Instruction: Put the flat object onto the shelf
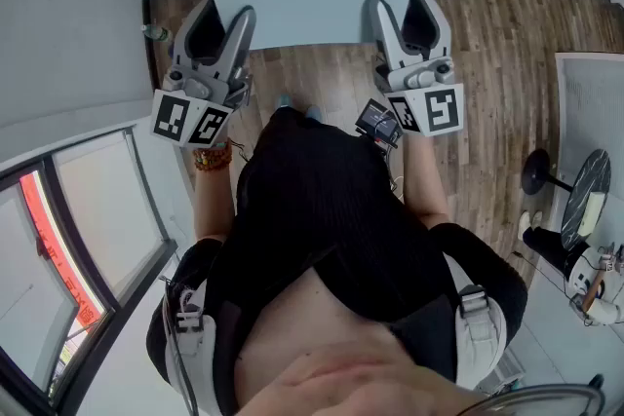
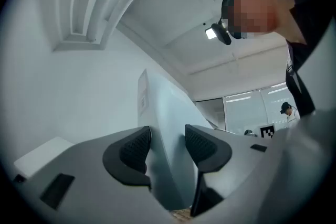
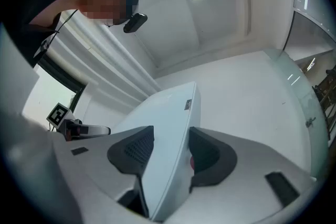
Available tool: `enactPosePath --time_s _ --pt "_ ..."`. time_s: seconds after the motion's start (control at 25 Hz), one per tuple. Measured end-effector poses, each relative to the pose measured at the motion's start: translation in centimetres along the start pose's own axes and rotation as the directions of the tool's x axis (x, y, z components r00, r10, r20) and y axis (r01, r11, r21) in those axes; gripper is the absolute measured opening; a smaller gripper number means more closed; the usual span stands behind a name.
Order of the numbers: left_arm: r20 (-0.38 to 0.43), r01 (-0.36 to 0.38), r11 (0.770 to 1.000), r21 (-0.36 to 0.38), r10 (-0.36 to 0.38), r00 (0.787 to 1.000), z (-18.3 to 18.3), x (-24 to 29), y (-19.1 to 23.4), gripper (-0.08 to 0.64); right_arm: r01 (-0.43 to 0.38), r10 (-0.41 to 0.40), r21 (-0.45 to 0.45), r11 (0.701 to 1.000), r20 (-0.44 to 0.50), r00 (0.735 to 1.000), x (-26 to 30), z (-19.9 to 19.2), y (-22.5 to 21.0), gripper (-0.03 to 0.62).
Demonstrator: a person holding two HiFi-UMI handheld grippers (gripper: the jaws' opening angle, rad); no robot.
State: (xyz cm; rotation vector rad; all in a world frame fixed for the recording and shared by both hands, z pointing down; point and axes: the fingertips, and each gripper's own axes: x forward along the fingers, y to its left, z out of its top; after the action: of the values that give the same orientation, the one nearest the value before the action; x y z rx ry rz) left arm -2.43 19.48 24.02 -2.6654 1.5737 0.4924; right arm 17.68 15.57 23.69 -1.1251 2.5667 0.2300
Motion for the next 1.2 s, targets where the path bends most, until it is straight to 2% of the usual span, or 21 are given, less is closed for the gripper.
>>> enactPosePath --time_s 0.44,0.84,1.04,1.2 --pt "0.0 -0.011 1.0 -0.025 0.011 1.0 -1.2 0.3 1.0 0.218 -0.017 0.017 0.031 0.999 -0.016 1.0 0.7 -1.3 -0.6 0.211" --pt "-0.006 0.018 0.999 -0.043 -0.018 1.0 -2.4 7.4 5.4 0.218 0.019 -0.017 0.039 0.999 -0.036 0.999 6.2 -3.5 -5.9 0.211" --pt "0.002 0.036 0.998 -0.051 -0.036 0.999 -2.1 12.0 10.2 0.218 0.029 -0.028 0.031 0.999 -0.039 0.999 12.0 -4.7 -8.3 0.212" --pt "0.005 0.048 0.996 -0.074 -0.048 0.999 -3.0 17.6 17.2 0.218 0.043 -0.041 0.024 0.999 -0.053 0.998 19.4 -7.8 -11.5 0.21"
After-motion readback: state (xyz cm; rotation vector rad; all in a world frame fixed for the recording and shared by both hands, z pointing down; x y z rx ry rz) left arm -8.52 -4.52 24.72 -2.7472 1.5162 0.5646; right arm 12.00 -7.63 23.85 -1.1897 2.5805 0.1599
